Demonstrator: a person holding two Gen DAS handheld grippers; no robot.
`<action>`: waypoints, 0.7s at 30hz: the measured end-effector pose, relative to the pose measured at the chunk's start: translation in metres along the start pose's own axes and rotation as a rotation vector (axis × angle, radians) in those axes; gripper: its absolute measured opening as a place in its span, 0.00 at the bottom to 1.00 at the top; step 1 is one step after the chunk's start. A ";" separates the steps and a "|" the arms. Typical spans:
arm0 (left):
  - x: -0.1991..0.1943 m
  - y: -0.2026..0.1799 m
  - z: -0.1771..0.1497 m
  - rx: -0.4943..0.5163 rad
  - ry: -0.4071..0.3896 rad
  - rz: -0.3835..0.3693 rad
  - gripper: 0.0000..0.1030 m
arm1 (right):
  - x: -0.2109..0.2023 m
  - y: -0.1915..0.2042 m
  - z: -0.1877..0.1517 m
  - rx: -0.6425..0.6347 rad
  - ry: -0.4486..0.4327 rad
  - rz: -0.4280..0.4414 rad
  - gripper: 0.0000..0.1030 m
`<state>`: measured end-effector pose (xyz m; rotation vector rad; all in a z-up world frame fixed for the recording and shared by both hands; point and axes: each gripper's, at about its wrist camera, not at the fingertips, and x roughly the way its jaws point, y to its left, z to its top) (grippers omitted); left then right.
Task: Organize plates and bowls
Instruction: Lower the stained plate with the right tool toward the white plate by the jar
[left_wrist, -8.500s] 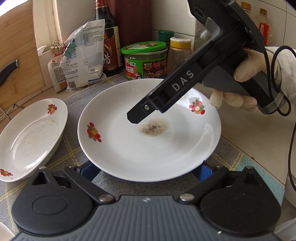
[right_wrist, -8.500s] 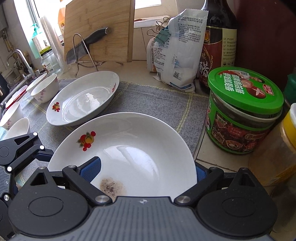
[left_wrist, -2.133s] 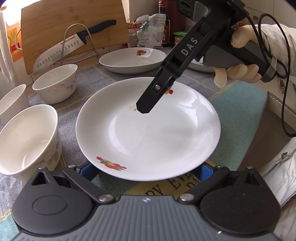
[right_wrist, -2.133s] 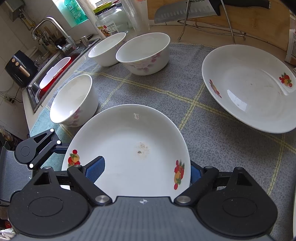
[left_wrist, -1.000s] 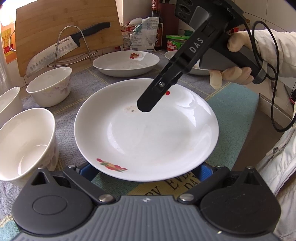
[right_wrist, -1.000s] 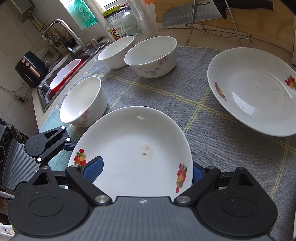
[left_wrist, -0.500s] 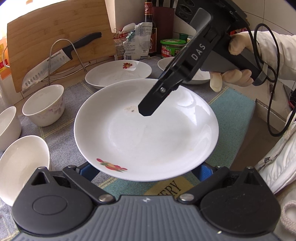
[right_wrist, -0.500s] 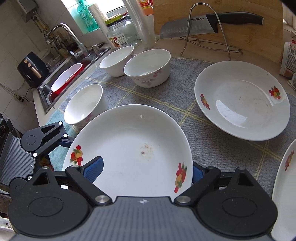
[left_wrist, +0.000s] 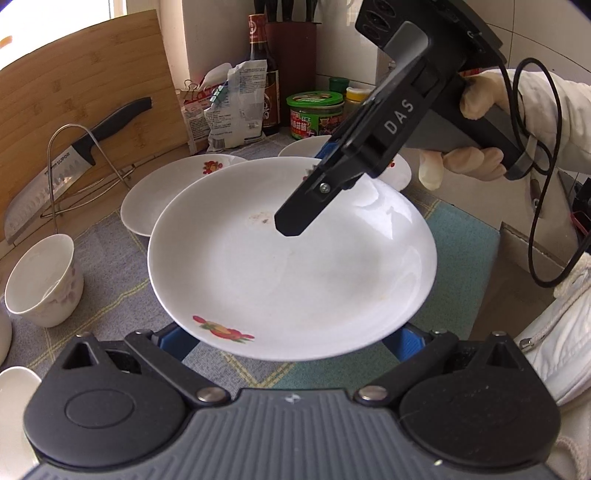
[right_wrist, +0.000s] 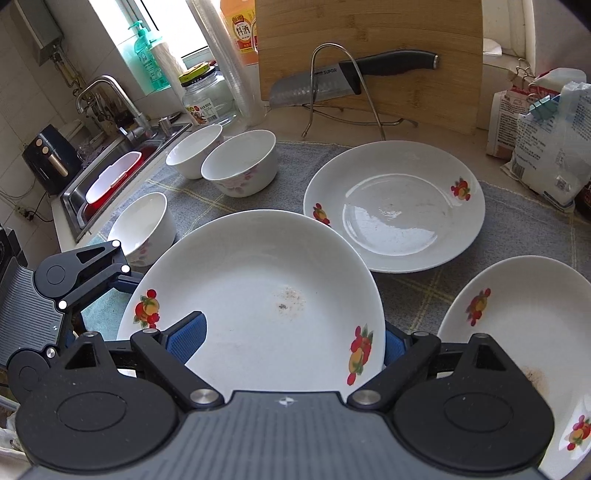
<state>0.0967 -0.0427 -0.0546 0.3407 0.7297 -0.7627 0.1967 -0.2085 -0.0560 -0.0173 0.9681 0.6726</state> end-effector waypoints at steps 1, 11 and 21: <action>0.004 -0.002 0.005 0.011 -0.002 -0.005 0.99 | -0.005 -0.005 -0.001 0.006 -0.008 -0.004 0.94; 0.045 -0.021 0.049 0.067 -0.012 -0.069 0.99 | -0.039 -0.058 -0.013 0.065 -0.054 -0.077 0.94; 0.085 -0.036 0.083 0.104 0.001 -0.117 0.99 | -0.059 -0.109 -0.027 0.131 -0.072 -0.127 0.94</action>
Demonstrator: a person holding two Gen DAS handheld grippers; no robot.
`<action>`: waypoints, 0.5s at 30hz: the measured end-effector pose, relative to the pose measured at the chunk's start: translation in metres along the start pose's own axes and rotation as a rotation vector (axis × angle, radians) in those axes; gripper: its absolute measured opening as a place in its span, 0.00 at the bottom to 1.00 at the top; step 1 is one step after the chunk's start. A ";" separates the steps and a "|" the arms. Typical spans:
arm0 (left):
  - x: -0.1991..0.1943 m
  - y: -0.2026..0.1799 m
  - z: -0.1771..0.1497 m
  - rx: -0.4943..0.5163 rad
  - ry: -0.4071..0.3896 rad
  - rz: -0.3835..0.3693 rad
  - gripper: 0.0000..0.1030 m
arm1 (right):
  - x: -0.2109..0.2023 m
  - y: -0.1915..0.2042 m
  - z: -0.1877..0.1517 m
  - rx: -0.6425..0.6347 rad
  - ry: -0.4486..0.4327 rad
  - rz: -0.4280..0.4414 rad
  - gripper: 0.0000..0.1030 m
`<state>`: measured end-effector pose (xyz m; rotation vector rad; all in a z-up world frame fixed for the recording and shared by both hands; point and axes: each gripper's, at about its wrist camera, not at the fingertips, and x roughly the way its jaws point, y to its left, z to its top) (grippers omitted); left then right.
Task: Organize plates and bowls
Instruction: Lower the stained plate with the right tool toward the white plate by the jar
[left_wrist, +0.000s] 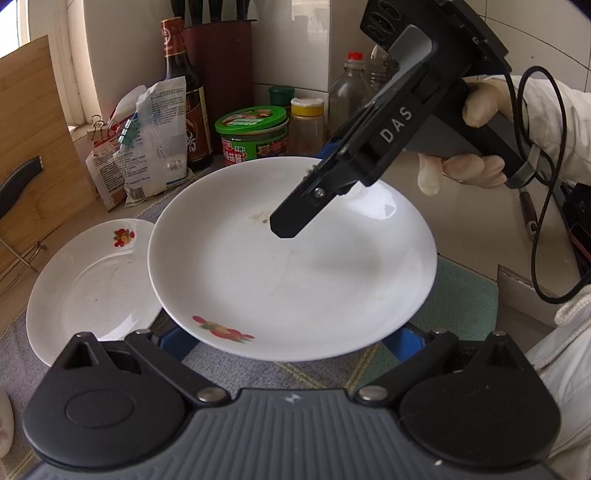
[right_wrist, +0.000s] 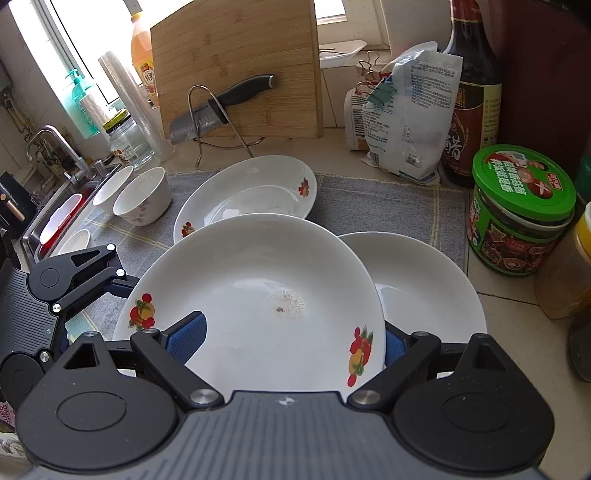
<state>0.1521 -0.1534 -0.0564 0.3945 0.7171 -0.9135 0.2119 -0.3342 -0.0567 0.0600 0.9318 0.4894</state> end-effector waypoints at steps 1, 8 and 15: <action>0.003 -0.001 0.002 0.001 0.002 -0.003 0.99 | -0.001 -0.005 -0.001 0.006 -0.001 -0.003 0.94; 0.024 -0.002 0.014 0.001 0.025 -0.020 0.99 | -0.002 -0.029 -0.005 0.038 0.001 -0.008 0.94; 0.036 -0.001 0.021 -0.001 0.049 -0.022 0.99 | 0.002 -0.046 -0.006 0.058 0.002 -0.002 0.94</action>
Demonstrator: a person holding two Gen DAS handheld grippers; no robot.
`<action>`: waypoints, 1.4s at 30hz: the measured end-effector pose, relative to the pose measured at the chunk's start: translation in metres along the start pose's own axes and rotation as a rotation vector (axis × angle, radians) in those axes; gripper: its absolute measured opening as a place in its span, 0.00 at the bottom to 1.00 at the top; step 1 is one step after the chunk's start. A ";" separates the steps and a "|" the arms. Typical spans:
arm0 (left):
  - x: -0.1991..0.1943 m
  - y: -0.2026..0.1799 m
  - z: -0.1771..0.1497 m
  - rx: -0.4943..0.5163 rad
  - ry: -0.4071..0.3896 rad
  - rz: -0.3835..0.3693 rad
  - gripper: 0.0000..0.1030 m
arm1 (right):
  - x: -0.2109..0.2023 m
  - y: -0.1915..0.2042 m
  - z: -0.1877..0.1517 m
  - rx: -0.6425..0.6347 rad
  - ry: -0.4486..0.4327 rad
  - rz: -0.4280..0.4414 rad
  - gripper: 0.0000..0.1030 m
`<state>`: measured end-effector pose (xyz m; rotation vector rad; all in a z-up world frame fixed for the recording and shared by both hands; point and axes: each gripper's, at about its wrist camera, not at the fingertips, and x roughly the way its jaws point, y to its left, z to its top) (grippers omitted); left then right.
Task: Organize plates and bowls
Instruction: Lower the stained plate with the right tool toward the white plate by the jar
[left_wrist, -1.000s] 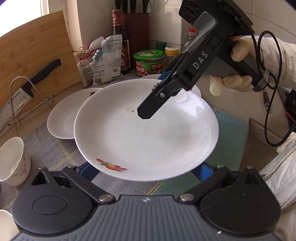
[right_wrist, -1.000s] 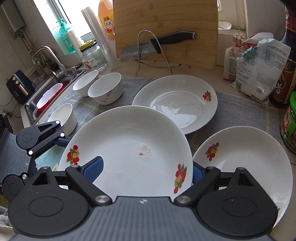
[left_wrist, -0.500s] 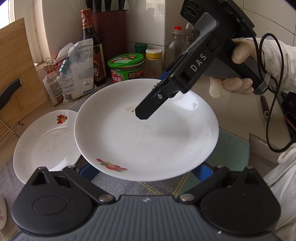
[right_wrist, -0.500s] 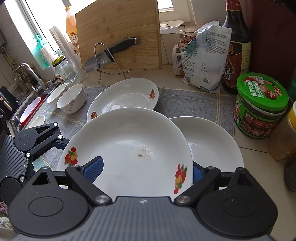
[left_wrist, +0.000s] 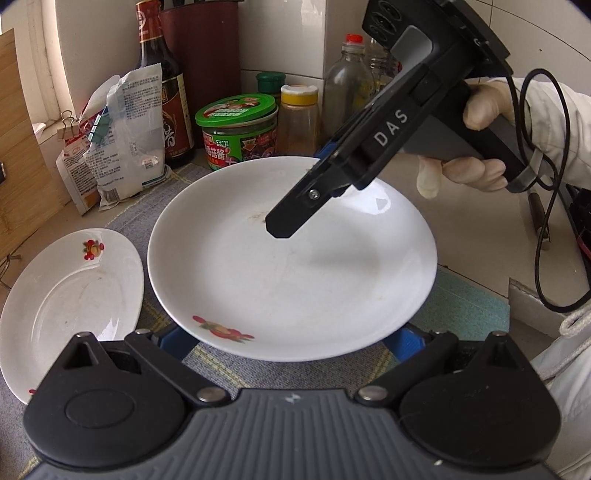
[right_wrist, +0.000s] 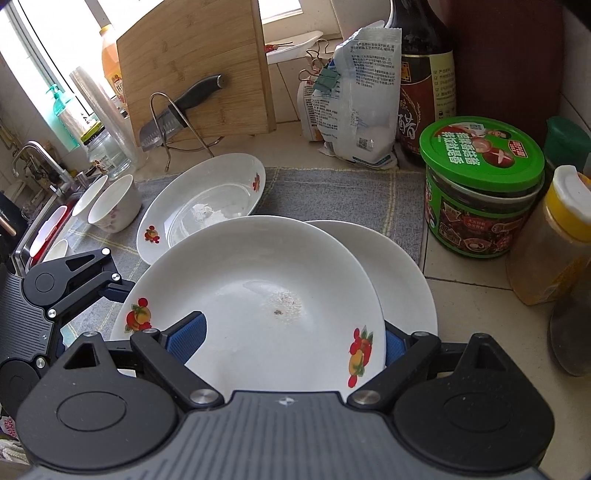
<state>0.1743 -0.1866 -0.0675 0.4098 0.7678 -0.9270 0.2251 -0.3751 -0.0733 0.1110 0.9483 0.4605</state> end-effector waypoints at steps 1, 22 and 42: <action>0.001 0.000 0.001 0.000 0.003 0.000 0.99 | 0.001 -0.002 0.000 0.002 0.001 0.000 0.94; 0.016 0.006 0.005 -0.013 0.052 -0.009 0.99 | 0.016 -0.016 0.000 0.014 0.028 0.001 0.94; 0.018 0.011 0.006 -0.011 0.071 -0.008 0.98 | 0.018 -0.017 0.001 0.019 0.032 -0.012 0.94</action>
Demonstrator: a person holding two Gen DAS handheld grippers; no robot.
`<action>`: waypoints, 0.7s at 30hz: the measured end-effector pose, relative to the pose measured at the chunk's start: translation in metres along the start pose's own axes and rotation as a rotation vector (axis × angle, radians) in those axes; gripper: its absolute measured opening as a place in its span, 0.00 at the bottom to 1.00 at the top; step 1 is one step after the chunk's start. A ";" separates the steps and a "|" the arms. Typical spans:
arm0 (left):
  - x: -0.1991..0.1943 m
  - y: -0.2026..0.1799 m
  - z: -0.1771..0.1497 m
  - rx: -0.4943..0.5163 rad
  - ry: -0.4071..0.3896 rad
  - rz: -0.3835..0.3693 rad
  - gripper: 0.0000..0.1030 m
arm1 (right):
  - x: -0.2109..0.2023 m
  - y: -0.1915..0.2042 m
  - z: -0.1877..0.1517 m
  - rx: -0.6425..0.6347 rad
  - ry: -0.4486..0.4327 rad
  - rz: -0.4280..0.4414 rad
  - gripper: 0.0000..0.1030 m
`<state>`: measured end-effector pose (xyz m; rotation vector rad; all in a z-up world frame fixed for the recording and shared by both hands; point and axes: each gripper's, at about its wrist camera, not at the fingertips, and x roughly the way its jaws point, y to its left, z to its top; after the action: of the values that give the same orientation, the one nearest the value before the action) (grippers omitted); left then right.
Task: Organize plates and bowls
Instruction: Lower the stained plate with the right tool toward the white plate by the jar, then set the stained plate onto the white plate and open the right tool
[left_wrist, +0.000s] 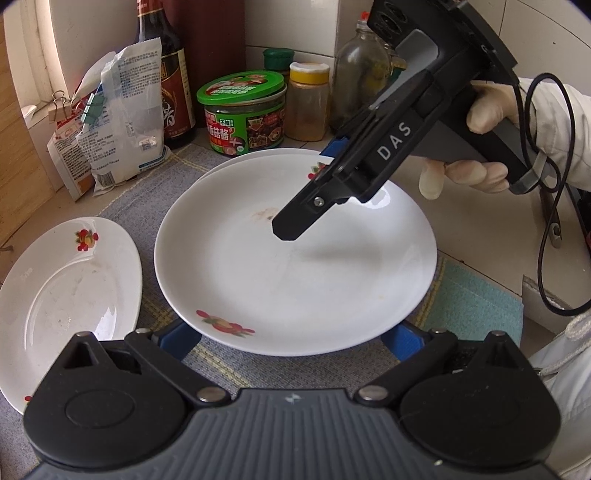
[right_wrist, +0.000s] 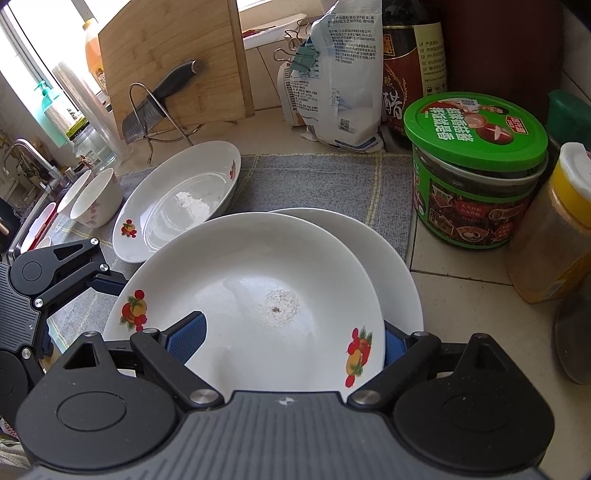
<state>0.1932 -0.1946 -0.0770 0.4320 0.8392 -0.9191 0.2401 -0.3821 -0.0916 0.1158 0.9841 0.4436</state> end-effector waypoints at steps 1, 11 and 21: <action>0.000 0.000 0.000 0.004 0.000 0.002 0.98 | 0.000 0.000 0.000 0.002 0.000 0.000 0.94; -0.003 0.000 -0.001 0.021 -0.001 0.005 0.99 | -0.007 -0.001 -0.002 0.021 -0.009 0.002 0.94; 0.000 0.001 0.000 0.050 0.002 0.010 0.99 | -0.013 -0.001 -0.005 0.027 -0.016 -0.010 0.94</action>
<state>0.1937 -0.1940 -0.0770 0.4798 0.8164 -0.9325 0.2301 -0.3891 -0.0849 0.1386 0.9749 0.4202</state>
